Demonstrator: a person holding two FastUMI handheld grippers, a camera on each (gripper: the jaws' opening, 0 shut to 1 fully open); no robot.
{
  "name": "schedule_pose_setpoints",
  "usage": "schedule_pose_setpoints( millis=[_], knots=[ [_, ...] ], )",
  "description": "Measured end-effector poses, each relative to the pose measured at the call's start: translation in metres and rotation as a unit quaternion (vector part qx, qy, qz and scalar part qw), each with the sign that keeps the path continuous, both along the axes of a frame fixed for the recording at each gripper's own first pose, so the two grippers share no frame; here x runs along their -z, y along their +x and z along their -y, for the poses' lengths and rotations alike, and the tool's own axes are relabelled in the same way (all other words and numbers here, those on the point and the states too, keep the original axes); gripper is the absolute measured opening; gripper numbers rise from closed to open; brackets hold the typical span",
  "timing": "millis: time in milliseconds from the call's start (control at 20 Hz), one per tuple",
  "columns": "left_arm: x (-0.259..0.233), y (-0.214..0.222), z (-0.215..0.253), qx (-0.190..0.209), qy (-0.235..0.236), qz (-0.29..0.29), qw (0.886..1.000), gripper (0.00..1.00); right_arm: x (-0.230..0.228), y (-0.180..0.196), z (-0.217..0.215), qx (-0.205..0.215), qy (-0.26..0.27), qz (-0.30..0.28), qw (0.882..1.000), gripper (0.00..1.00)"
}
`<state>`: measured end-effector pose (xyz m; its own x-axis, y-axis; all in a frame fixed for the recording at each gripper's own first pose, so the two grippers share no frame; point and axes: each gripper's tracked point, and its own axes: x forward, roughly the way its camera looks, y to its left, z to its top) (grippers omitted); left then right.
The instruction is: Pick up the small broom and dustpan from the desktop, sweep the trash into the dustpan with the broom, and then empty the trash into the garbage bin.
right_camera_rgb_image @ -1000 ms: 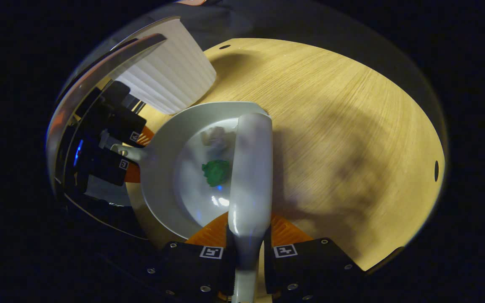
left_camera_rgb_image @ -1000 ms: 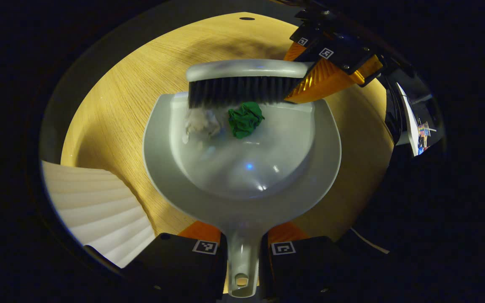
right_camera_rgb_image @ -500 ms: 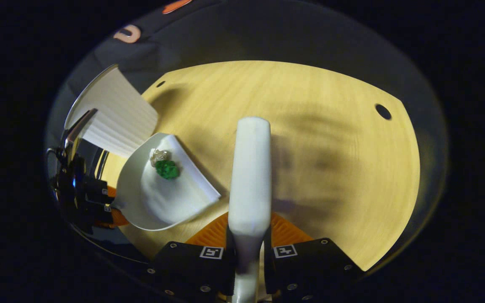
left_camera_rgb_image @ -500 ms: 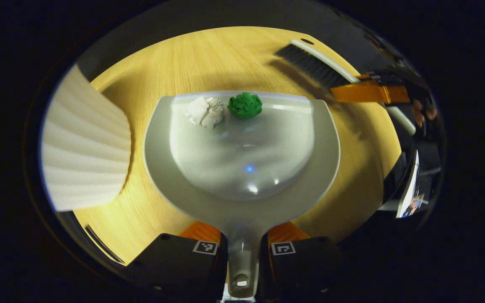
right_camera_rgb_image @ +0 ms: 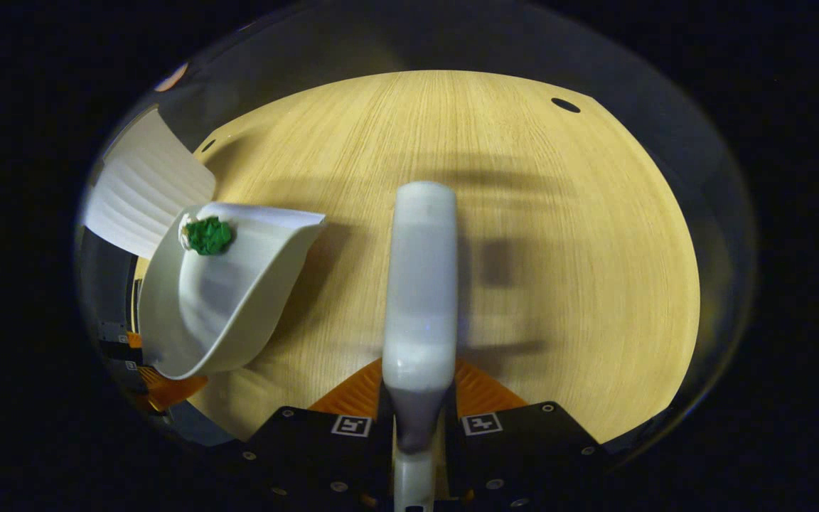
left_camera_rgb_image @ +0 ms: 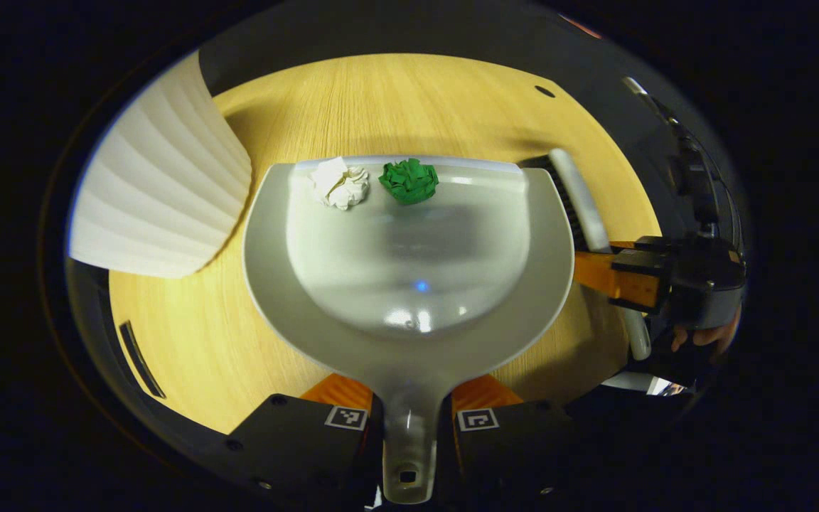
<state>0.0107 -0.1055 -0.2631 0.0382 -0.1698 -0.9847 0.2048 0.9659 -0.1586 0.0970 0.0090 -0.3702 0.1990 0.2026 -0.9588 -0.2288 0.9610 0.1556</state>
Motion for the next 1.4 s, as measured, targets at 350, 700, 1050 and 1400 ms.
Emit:
schedule_pose_setpoints(
  millis=[350,700,1050,1400],
  knots=[
    [0.002,-0.007,0.005,0.007,-0.026,0.087,0.996,0.31,-0.006,0.004,0.012,0.009,0.006,0.024,1.000,0.67],
    [0.019,0.014,-0.019,0.013,-0.027,0.090,0.995,0.31,-0.012,-0.001,0.007,-0.019,0.021,0.029,0.999,0.85],
    [0.050,0.033,-0.061,-0.062,0.060,0.059,0.995,0.31,-0.021,0.008,0.013,-0.015,0.028,0.039,0.999,0.88],
    [0.072,0.053,-0.032,0.026,0.225,0.012,0.974,0.31,-0.027,0.017,0.019,0.002,0.024,0.053,0.998,0.96]
  ],
)
